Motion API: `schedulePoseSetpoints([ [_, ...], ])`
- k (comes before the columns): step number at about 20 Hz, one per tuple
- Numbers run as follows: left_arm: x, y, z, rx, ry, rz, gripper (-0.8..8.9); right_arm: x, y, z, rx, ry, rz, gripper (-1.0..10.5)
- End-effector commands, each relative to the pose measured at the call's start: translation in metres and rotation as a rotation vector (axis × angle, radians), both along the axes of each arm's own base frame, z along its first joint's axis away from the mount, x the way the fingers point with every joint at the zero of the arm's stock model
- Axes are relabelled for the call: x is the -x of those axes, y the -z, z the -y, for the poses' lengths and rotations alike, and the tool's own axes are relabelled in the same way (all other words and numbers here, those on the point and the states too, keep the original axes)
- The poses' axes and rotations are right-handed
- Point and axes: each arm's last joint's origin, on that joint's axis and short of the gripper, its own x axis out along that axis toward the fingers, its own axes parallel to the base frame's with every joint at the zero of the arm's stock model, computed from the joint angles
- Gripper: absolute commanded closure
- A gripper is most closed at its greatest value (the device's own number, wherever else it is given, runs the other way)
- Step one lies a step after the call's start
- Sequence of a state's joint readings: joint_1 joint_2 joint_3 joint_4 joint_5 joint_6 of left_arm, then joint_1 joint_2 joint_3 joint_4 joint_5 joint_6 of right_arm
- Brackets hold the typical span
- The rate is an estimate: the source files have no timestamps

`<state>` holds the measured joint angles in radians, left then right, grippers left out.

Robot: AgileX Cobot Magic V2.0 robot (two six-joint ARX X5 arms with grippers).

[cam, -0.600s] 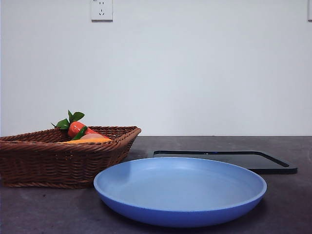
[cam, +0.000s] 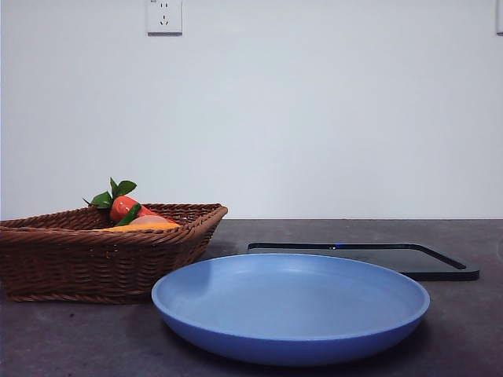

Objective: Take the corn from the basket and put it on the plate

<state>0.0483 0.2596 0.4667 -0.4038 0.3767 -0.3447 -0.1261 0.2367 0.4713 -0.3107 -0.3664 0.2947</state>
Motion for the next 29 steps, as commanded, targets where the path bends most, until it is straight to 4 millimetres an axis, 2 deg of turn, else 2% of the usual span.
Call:
schedulePoseSetpoints([
  [1, -0.002, -0.015, 0.001, -0.088, 0.061, -0.048, 8.06, -0.003, -0.013, -0.002, 0.071, -0.085, -0.063, 9.4],
  [5, -0.007, -0.027, 0.002, -0.172, 0.141, -0.152, 8.06, -0.009, -0.023, -0.005, 0.109, -0.223, -0.205, 9.4],
  [9, -0.011, -0.033, 0.003, -0.182, 0.212, -0.217, 8.06, -0.014, -0.028, -0.008, 0.154, -0.303, -0.341, 9.4],
  [15, -0.015, -0.029, 0.007, -0.182, 0.294, -0.293, 8.06, -0.018, -0.03, -0.014, 0.189, -0.399, -0.455, 9.4],
  [21, -0.017, -0.025, 0.009, -0.183, 0.319, -0.331, 8.03, -0.023, -0.026, -0.02, 0.196, -0.46, -0.493, 9.4],
  [23, -0.017, -0.026, 0.009, -0.183, 0.319, -0.33, 7.4, -0.023, -0.026, -0.02, 0.192, -0.459, -0.494, 9.1],
  [26, -0.017, -0.026, 0.009, -0.176, 0.314, -0.322, 4.69, -0.024, -0.027, -0.02, 0.179, -0.452, -0.492, 6.7],
  [27, -0.018, -0.027, 0.009, -0.172, 0.311, -0.32, 4.3, -0.025, -0.027, -0.021, 0.169, -0.447, -0.497, 6.6],
  [29, -0.018, -0.027, 0.009, -0.171, 0.311, -0.32, 4.23, -0.029, -0.025, -0.021, 0.155, -0.445, -0.52, 6.6],
])
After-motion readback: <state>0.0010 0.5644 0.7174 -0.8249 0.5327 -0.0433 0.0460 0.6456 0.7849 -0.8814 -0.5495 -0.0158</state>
